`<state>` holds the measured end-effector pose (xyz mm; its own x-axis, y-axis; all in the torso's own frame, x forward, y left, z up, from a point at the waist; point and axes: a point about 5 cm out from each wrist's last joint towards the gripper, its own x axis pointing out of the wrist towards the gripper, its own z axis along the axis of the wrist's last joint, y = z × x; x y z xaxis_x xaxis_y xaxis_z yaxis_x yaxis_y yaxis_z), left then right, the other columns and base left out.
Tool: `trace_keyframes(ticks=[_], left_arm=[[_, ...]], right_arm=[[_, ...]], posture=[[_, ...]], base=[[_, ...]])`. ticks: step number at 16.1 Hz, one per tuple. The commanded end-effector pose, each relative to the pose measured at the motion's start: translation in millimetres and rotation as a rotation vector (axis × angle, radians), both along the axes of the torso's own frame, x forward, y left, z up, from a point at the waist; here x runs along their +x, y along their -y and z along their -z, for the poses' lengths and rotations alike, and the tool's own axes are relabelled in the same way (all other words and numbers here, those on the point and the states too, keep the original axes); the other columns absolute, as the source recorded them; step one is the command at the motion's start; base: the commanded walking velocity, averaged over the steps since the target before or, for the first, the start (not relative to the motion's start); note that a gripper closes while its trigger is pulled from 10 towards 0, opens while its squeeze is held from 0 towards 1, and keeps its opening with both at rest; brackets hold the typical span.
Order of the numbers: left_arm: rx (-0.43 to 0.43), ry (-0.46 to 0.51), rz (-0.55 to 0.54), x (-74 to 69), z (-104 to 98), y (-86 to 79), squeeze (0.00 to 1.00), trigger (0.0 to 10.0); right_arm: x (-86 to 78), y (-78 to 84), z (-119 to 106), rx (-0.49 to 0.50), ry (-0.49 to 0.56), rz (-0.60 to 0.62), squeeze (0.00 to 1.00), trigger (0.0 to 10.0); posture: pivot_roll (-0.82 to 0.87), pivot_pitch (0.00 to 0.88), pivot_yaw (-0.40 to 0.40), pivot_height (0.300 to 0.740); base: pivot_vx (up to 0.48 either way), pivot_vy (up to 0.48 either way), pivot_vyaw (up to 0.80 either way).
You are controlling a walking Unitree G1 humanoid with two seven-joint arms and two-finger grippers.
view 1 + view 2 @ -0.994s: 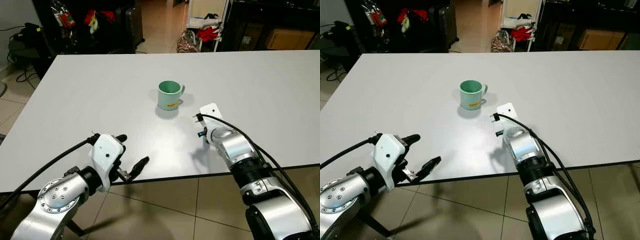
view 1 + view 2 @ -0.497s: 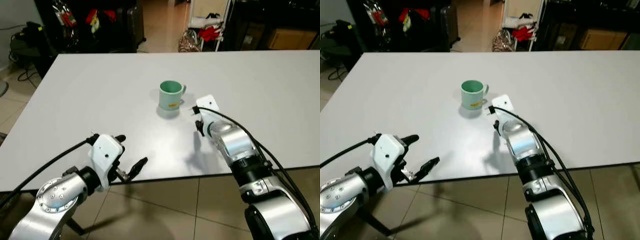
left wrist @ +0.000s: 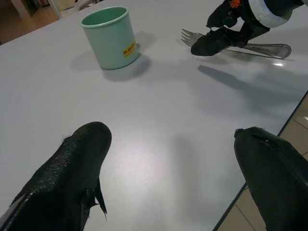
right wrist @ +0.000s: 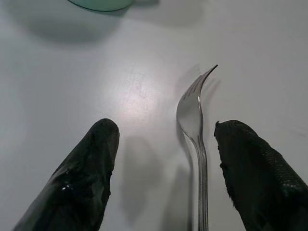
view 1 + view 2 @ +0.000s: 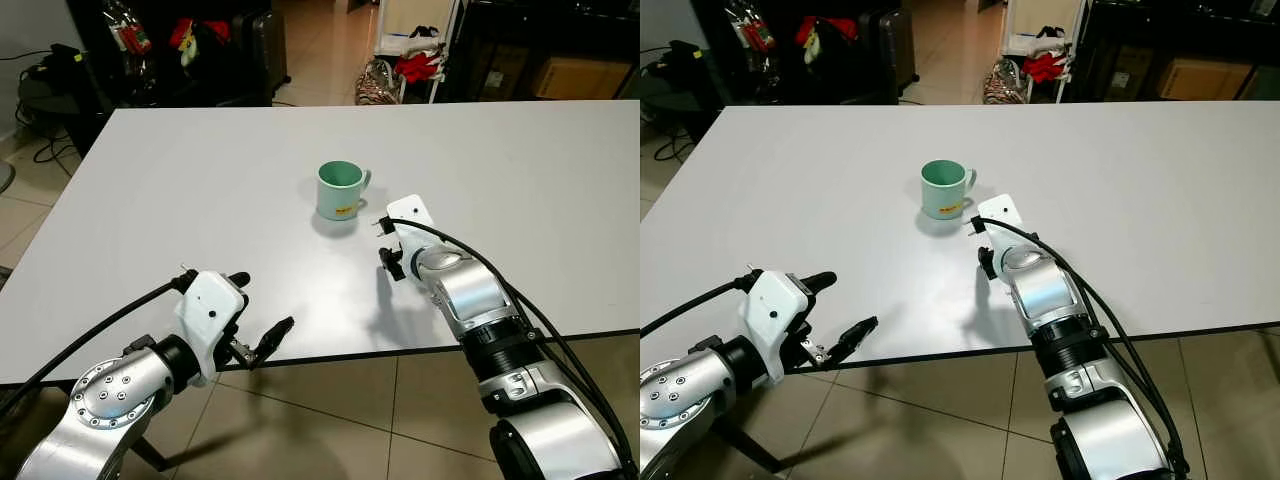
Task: Setting the table
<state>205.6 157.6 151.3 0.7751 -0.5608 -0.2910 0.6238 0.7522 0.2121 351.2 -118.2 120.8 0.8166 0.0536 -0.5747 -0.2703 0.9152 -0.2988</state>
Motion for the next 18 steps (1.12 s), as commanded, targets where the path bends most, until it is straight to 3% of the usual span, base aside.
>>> trace_keyframes(ticks=[1,7,13,18], left_arm=[[0.006,0.011,0.014,-0.6,-3.1,0.6,0.0,10.0],[0.011,0.005,0.03,-1.5,-3.1,1.0,0.0,10.0],[0.015,0.0,0.037,-0.3,-2.6,1.6,0.0,10.0],[0.016,-0.003,0.05,0.2,-3.6,2.1,0.0,10.0]], right_arm=[[0.8,5.7,-0.1,0.014,0.004,0.025,0.0,10.0],[1.8,16.6,-0.9,0.251,0.057,0.059,0.0,10.0],[3.1,24.3,5.0,0.341,0.098,0.054,0.0,10.0],[9.3,43.8,11.9,0.329,0.096,0.068,0.0,10.0]], posture=[[-0.08,0.0,-0.001,0.74],[-0.08,0.0,0.005,0.74],[-0.08,0.0,0.011,0.74],[-0.07,0.004,0.017,0.74]], base=[[0.0,0.0,0.0],[0.0,0.0,0.0],[0.0,0.0,0.0],[0.0,0.0,0.0]])
